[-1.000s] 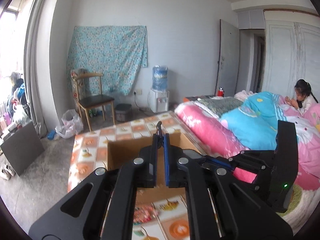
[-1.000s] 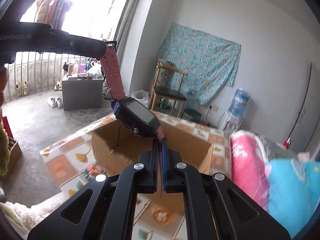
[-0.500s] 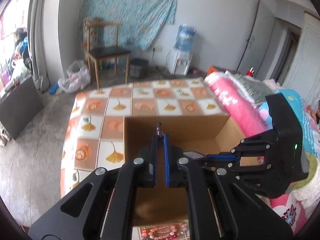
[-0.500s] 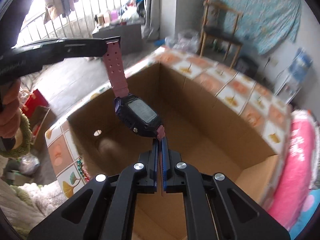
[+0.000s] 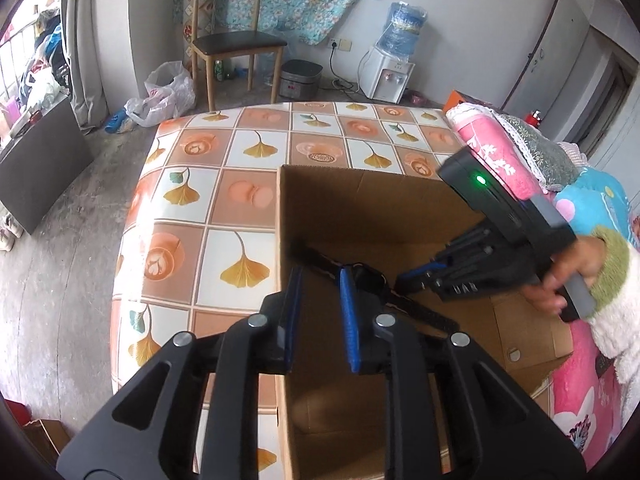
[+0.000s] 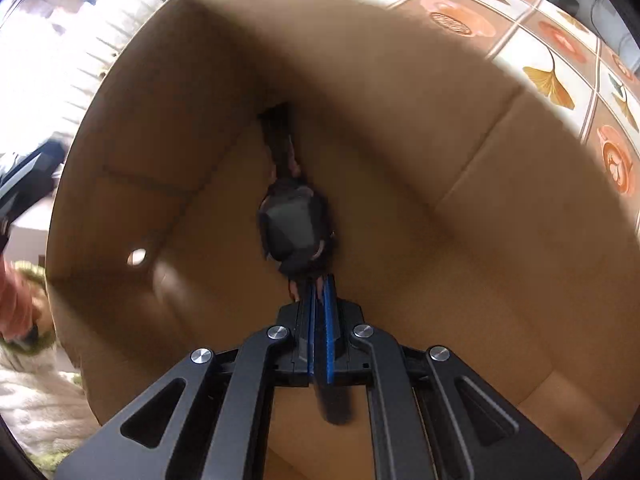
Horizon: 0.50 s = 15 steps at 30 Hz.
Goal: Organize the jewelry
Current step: 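Lower the watch into the box and open the right tool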
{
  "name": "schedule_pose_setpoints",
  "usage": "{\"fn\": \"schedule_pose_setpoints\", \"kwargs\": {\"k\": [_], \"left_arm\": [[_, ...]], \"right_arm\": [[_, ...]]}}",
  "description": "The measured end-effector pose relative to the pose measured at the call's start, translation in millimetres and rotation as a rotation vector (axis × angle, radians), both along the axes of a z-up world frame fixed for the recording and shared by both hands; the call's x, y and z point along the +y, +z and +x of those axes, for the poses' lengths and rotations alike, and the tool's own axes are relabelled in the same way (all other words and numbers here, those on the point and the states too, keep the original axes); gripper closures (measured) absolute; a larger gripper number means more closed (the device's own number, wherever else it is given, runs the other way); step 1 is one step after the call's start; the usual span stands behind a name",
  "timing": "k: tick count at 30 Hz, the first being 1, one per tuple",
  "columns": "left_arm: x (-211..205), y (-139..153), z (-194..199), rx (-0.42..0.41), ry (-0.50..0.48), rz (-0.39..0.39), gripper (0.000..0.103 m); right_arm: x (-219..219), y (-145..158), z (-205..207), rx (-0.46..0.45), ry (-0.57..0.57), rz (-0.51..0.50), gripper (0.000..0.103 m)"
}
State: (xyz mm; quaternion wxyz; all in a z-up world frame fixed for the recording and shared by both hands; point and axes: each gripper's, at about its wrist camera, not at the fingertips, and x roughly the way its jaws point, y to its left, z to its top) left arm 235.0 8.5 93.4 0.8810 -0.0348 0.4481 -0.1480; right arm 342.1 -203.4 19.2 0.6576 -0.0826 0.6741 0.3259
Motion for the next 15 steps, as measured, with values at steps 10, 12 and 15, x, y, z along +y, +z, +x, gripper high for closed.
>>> {"fn": "schedule_pose_setpoints", "kwargs": {"k": [10,12,15], "left_arm": [[32.3,30.0,-71.7,-0.156,0.074,-0.006,0.026],[40.8,28.8,-88.4,-0.180,0.104,0.009,0.019],[51.5,16.8,-108.6,-0.161,0.149,0.032,0.017]], "right_arm": [[3.5,26.2,-8.8,-0.094,-0.028,0.025,0.045],[14.8,20.6,-19.9,-0.119,0.007,-0.003,0.041],[34.4,0.2,-35.1,-0.163,0.097,-0.115,0.041]]}}
